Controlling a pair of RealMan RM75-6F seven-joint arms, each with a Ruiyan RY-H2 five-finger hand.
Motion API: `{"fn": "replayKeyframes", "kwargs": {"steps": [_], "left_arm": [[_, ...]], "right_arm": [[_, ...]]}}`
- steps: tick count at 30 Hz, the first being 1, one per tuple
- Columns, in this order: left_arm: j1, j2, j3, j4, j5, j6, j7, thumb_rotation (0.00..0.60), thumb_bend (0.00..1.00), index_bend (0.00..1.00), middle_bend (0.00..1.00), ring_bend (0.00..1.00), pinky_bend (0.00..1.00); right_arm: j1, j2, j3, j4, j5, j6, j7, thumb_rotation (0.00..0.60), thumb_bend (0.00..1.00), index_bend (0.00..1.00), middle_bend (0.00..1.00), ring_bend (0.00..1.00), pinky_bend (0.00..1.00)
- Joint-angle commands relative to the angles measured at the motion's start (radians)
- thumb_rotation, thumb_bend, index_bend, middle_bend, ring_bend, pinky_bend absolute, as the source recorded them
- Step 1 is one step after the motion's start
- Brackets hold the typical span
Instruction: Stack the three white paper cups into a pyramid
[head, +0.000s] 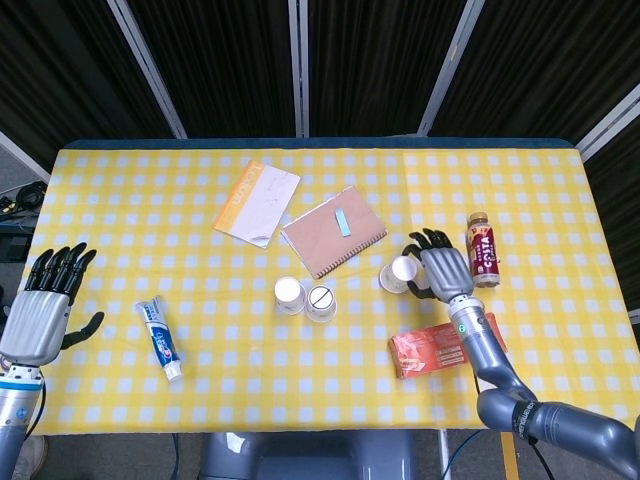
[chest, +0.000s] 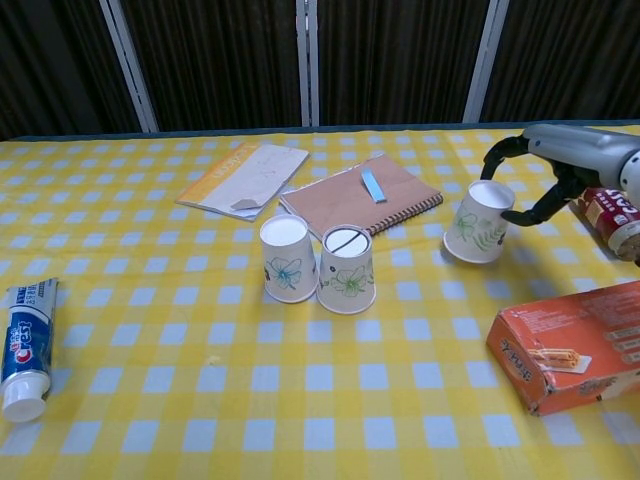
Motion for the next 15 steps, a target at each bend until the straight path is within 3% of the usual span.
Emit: {"fn": "replayKeyframes", "kwargs": {"steps": [1, 9, 15], "left_arm": [[0.001, -0.002, -0.003, 0.001, -0.002, -0.002, 0.004, 0.600, 0.30, 0.00, 0.00, 0.00, 0.00], [0.007, -0.003, -0.009, -0.004, 0.003, 0.000, 0.008, 0.600, 0.30, 0.00, 0.00, 0.00, 0.00], [0.009, -0.001, -0.014, -0.004, 0.003, -0.006, 0.003, 0.600, 0.30, 0.00, 0.00, 0.00, 0.00]], "right_arm": [[-0.004, 0.030, 0.015, -0.052, -0.019, 0.024, 0.007, 0.600, 0.31, 0.46, 0.13, 0.00, 0.08], [-0.002, 0.118, 0.065, -0.215, -0.031, 0.069, -0.004, 0.600, 0.31, 0.46, 0.13, 0.00, 0.08], [0.034, 0.159, 0.101, -0.355, -0.029, 0.098, -0.081, 0.600, 0.31, 0.46, 0.13, 0.00, 0.08]]}}
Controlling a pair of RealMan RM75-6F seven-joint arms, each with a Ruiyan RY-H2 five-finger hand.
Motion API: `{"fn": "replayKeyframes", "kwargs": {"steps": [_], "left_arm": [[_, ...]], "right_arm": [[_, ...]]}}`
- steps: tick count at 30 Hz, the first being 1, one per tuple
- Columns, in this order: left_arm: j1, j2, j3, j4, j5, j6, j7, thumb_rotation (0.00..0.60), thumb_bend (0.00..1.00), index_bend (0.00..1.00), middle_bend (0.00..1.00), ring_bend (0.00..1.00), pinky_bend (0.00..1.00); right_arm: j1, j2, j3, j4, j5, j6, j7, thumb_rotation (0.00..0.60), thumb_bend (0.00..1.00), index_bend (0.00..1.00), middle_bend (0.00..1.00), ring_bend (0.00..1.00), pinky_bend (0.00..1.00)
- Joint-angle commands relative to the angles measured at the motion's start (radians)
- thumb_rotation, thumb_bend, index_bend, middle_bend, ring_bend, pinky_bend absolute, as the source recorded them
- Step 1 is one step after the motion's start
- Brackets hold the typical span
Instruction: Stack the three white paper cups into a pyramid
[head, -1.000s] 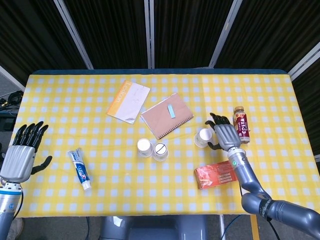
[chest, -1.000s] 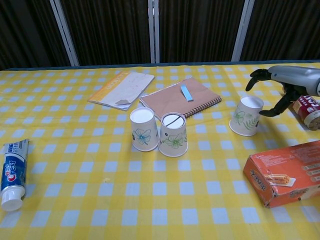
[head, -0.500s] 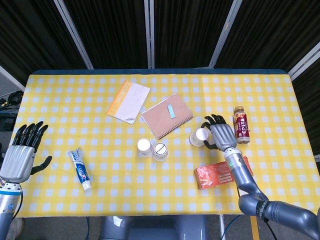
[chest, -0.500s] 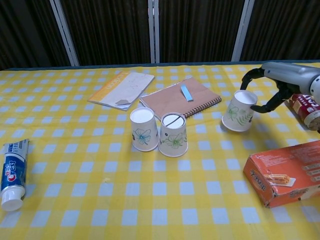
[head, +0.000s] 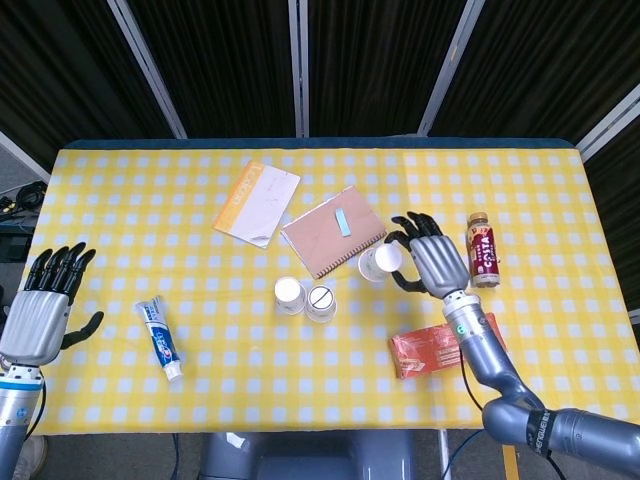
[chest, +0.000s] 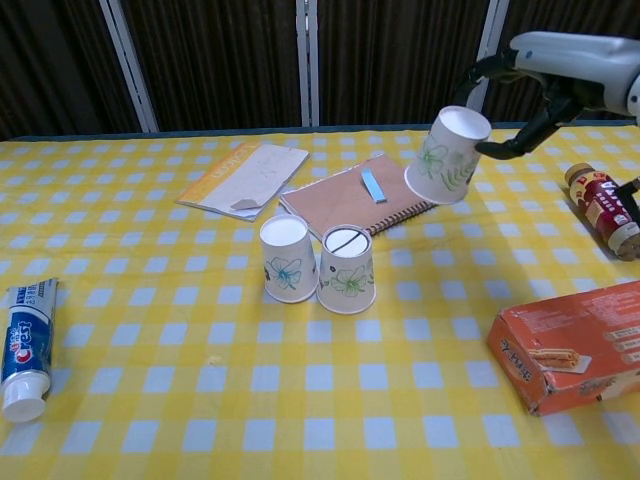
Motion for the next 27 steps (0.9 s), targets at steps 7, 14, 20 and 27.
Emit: {"fn": "replayKeyframes", "kwargs": {"steps": [7, 14, 20, 27], "left_arm": [[0.001, 0.007, -0.008, 0.005, -0.012, -0.017, -0.021, 0.600, 0.30, 0.00, 0.00, 0.00, 0.00], [0.000, 0.013, -0.008, 0.004, -0.009, -0.030, -0.028, 0.600, 0.30, 0.00, 0.00, 0.00, 0.00], [0.000, 0.017, -0.011, 0.006, -0.010, -0.036, -0.044, 0.600, 0.30, 0.00, 0.00, 0.00, 0.00], [0.004, 0.025, -0.011, 0.006, 0.000, -0.032, -0.066, 0.600, 0.30, 0.00, 0.00, 0.00, 0.00]], "right_arm": [[0.077, -0.013, 0.033, -0.171, 0.038, 0.055, -0.160, 0.600, 0.31, 0.46, 0.13, 0.00, 0.08], [0.136, -0.116, 0.016, -0.163, 0.082, 0.076, -0.241, 0.600, 0.31, 0.46, 0.13, 0.00, 0.08], [0.171, -0.180, 0.018, -0.129, 0.118, 0.095, -0.284, 0.600, 0.31, 0.46, 0.13, 0.00, 0.08], [0.197, -0.217, 0.006, -0.090, 0.161, 0.102, -0.325, 0.600, 0.31, 0.46, 0.13, 0.00, 0.08]]}}
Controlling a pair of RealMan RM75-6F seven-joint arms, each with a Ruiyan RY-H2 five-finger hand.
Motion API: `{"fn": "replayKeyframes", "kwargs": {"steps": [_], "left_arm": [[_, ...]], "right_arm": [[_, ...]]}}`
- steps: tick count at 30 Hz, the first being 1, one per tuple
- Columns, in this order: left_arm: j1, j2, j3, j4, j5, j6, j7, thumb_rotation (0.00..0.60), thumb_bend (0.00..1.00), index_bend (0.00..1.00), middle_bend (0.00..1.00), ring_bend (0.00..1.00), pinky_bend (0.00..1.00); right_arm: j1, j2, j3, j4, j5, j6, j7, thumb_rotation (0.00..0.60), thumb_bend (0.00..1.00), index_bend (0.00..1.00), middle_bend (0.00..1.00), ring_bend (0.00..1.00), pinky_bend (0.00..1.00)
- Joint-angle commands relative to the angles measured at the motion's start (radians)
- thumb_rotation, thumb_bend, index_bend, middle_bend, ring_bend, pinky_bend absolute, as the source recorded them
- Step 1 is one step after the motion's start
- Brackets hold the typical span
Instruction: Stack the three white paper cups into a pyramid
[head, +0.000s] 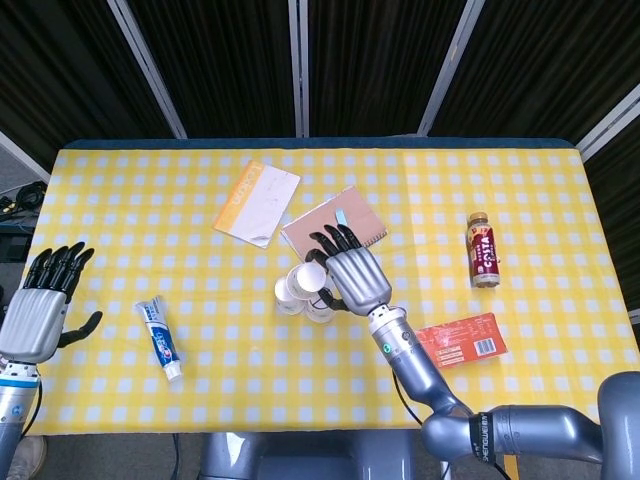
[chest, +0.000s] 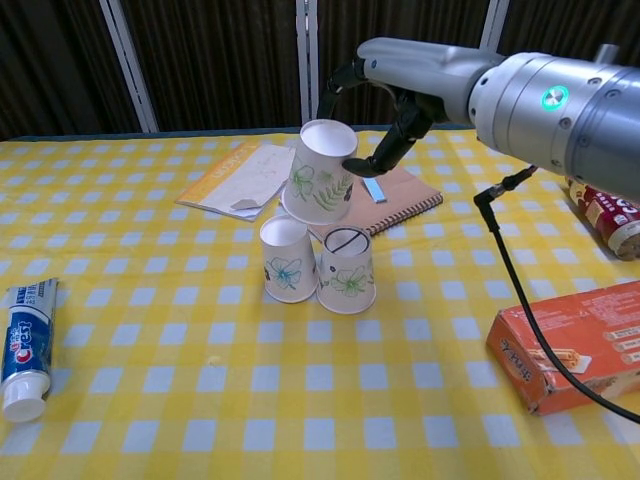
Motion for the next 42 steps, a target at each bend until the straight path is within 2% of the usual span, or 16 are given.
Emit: {"fn": "replayKeyframes", "kwargs": {"steps": [1, 27, 34, 42], "left_arm": [[0.003, 0.005, -0.001, 0.000, 0.003, 0.004, -0.012, 0.600, 0.30, 0.00, 0.00, 0.00, 0.00], [0.015, 0.006, 0.000, 0.004, 0.032, 0.018, -0.036, 0.600, 0.30, 0.00, 0.00, 0.00, 0.00], [0.019, 0.000, 0.004, 0.004, 0.052, 0.030, -0.034, 0.600, 0.30, 0.00, 0.00, 0.00, 0.00], [0.027, -0.003, 0.007, 0.003, 0.065, 0.044, -0.024, 0.600, 0.30, 0.00, 0.00, 0.00, 0.00]], "right_arm": [[0.008, -0.009, -0.009, 0.009, 0.019, 0.000, -0.016, 0.600, 0.31, 0.46, 0.13, 0.00, 0.08], [0.025, -0.065, -0.051, 0.026, -0.005, 0.036, -0.056, 0.600, 0.28, 0.46, 0.13, 0.00, 0.08], [0.021, -0.053, -0.055, 0.003, 0.018, 0.050, -0.082, 0.600, 0.23, 0.29, 0.05, 0.00, 0.06], [0.001, -0.015, -0.062, -0.059, -0.007, 0.092, -0.100, 0.600, 0.20, 0.22, 0.02, 0.00, 0.05]]}}
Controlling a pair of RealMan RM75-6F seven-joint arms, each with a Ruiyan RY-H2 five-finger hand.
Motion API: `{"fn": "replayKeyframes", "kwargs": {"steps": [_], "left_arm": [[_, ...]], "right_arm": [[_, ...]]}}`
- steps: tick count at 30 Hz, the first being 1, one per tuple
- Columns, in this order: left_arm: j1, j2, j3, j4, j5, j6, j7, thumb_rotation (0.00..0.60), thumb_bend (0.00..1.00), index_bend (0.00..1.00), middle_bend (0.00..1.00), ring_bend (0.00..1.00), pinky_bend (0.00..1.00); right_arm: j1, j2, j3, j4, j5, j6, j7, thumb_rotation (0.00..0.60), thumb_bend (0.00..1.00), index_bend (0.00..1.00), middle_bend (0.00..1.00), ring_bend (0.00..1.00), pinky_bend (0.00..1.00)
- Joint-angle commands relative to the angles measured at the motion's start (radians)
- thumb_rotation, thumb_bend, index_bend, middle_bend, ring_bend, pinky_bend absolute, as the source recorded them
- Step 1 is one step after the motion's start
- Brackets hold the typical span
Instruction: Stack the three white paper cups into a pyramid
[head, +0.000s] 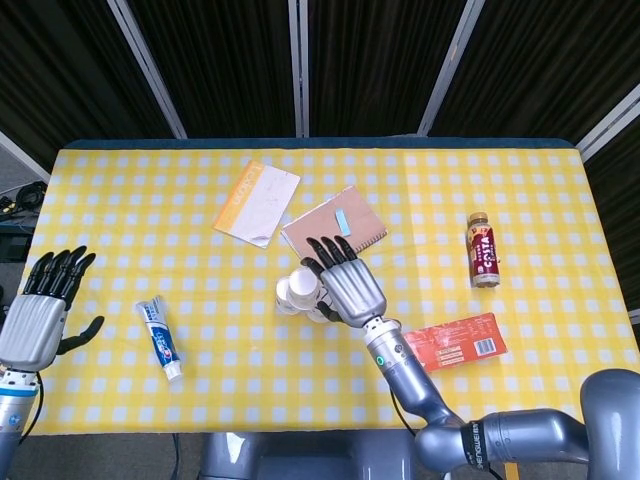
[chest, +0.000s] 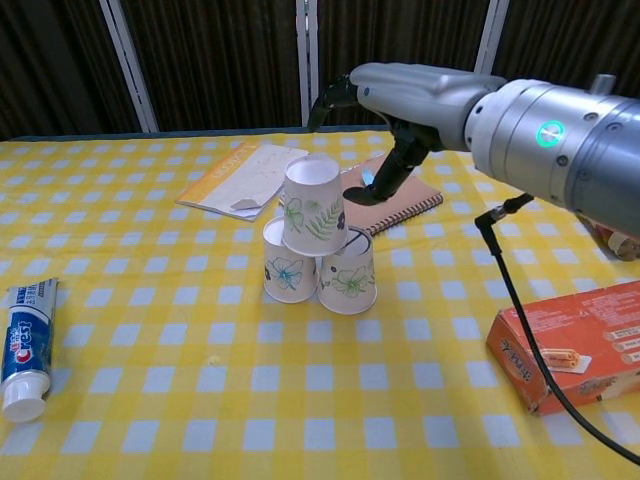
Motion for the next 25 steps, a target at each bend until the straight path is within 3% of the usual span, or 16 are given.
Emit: {"fn": "replayKeyframes", "kwargs": {"steps": [1, 7, 12, 16, 20, 25], "left_arm": [[0.002, 0.001, -0.001, -0.001, -0.002, 0.002, -0.001, 0.600, 0.30, 0.00, 0.00, 0.00, 0.00], [0.010, 0.001, -0.002, 0.001, 0.000, 0.013, 0.002, 0.600, 0.29, 0.00, 0.00, 0.00, 0.00], [0.016, -0.006, -0.001, 0.009, 0.002, 0.020, 0.002, 0.600, 0.24, 0.00, 0.00, 0.00, 0.00], [0.017, -0.016, 0.004, 0.029, 0.010, 0.020, 0.000, 0.600, 0.15, 0.00, 0.00, 0.00, 0.00], [0.020, -0.028, 0.006, 0.043, 0.003, 0.016, 0.017, 0.600, 0.15, 0.00, 0.00, 0.00, 0.00], [0.023, -0.036, 0.008, 0.048, 0.001, 0.017, 0.024, 0.600, 0.15, 0.00, 0.00, 0.00, 0.00]], "right_arm": [[-0.012, 0.024, -0.006, -0.027, -0.013, 0.020, -0.011, 0.600, 0.20, 0.21, 0.02, 0.00, 0.05], [-0.092, 0.128, -0.054, -0.090, -0.091, 0.094, 0.010, 0.600, 0.20, 0.20, 0.00, 0.00, 0.04], [-0.228, 0.263, -0.156, -0.091, -0.196, 0.156, 0.129, 0.600, 0.18, 0.16, 0.00, 0.00, 0.03], [-0.342, 0.323, -0.229, -0.017, -0.320, 0.223, 0.299, 0.600, 0.17, 0.09, 0.00, 0.00, 0.00], [-0.450, 0.354, -0.296, 0.084, -0.431, 0.290, 0.490, 0.600, 0.17, 0.06, 0.00, 0.00, 0.00], [-0.552, 0.363, -0.338, 0.212, -0.497, 0.362, 0.620, 0.600, 0.17, 0.05, 0.00, 0.00, 0.00]]}}
